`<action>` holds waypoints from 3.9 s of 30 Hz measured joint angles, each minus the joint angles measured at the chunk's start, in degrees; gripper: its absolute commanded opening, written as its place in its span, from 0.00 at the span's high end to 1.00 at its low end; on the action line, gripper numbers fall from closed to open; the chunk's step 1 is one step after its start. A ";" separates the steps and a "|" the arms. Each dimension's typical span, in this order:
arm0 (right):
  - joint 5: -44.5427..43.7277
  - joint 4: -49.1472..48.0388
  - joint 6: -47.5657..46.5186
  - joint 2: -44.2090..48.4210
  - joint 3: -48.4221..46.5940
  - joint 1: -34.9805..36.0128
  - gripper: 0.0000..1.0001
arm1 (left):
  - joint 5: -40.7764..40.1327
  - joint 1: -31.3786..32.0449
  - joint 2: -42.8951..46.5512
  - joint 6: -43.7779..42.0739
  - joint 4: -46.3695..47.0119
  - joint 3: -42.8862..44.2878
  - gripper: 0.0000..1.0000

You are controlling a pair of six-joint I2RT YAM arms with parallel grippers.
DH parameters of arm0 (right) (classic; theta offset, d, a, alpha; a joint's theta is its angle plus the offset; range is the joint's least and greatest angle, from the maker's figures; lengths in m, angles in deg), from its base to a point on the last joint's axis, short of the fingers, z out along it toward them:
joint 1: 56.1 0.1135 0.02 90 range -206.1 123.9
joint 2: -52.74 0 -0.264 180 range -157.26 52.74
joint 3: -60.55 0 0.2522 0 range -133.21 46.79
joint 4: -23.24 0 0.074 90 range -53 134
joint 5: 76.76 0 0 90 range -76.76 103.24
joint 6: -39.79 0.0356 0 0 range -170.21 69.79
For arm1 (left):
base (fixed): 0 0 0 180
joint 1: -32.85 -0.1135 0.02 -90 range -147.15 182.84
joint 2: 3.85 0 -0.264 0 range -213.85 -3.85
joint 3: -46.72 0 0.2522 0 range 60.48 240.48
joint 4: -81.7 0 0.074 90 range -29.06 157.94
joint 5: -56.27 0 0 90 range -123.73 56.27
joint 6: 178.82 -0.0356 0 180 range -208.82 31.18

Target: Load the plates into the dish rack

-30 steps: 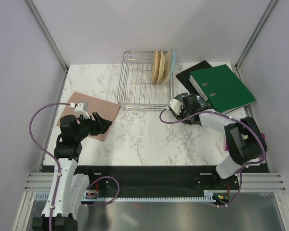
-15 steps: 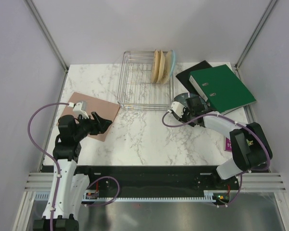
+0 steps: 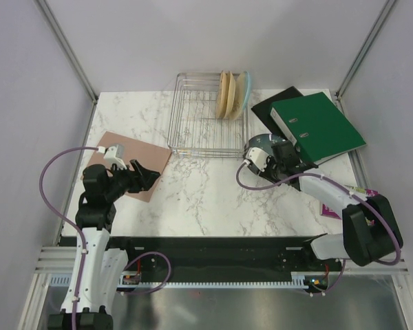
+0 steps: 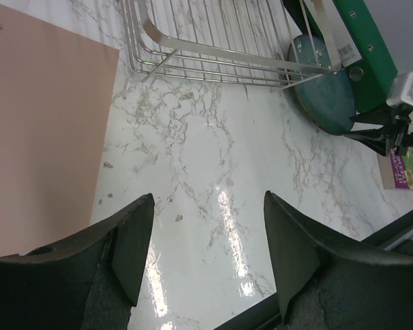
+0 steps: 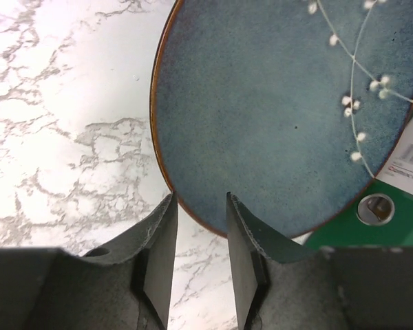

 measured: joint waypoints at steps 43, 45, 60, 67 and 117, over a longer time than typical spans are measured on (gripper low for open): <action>-6.73 -49.13 -14.62 11.28 38.12 4.24 0.83 | 2.71 -7.43 -1.36 1.33 0.28 -1.60 0.27; -6.38 -50.05 -15.89 10.91 38.40 4.33 0.83 | 2.84 -7.61 -1.73 1.42 0.46 -1.77 0.27; -3.80 -50.64 -20.20 6.40 35.78 4.50 0.94 | 3.21 -7.67 -2.03 1.79 1.42 -2.32 0.27; -3.54 -50.93 -21.18 3.89 33.88 4.50 0.92 | 4.07 -7.67 -1.90 1.88 1.51 -2.67 0.27; -10.16 -51.21 -29.20 -6.21 24.81 11.23 0.66 | 4.44 -7.67 -3.96 5.84 4.61 -4.68 0.28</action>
